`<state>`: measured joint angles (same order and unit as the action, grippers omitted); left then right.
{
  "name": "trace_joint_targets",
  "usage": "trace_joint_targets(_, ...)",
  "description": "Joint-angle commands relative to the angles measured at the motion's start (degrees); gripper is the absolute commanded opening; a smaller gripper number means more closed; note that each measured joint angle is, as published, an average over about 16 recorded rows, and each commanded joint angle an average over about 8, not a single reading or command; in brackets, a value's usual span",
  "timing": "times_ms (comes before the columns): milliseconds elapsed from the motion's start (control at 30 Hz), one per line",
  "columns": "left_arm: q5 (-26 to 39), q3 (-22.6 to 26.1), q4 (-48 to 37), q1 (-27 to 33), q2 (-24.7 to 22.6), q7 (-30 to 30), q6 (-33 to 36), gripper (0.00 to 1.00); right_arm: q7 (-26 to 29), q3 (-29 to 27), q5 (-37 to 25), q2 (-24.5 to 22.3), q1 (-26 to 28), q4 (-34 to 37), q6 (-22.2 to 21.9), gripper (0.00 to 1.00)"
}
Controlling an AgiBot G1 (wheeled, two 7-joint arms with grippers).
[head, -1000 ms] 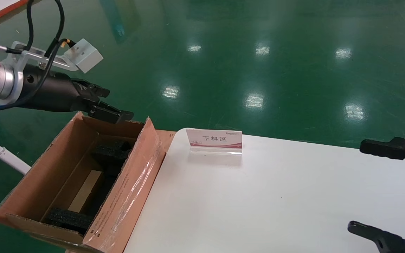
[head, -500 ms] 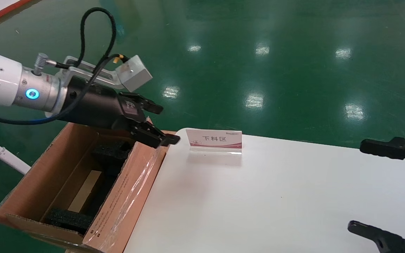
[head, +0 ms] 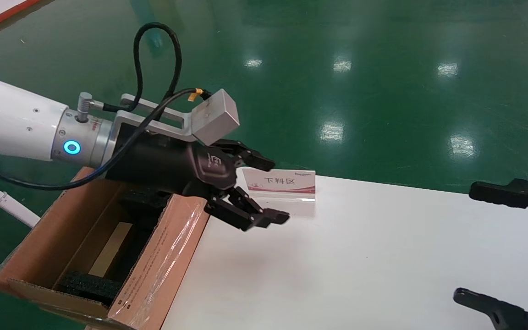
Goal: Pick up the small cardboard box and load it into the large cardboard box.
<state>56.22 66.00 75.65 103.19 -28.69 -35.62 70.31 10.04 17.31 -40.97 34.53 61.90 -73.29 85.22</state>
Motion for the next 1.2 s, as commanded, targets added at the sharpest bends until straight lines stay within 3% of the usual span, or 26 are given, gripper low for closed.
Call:
trace_joint_targets(33,-1.00,-3.47,-0.14,-2.89,-0.44,1.73,1.07,1.00,0.00,0.01,0.00,0.00,0.00,0.00,0.00,1.00)
trace_joint_targets(867,-13.39,-46.59,-1.94,-38.80,-5.90,23.19,14.34,1.00,0.19,-0.35,-0.23,0.13,-0.10,-0.07,0.12,1.00)
trace_joint_targets(1000,-14.30,-49.73,-2.08,-41.42,-6.30,24.77,15.32,1.00,0.24,-0.44,-0.29,0.16,-0.12,-0.09,0.16,1.00)
trace_joint_targets(1200,-14.38,-49.93,-2.12,-41.59,-6.33,24.91,15.40,1.00,0.31,-0.57,-0.38,0.21,-0.16,-0.12,0.21,1.00)
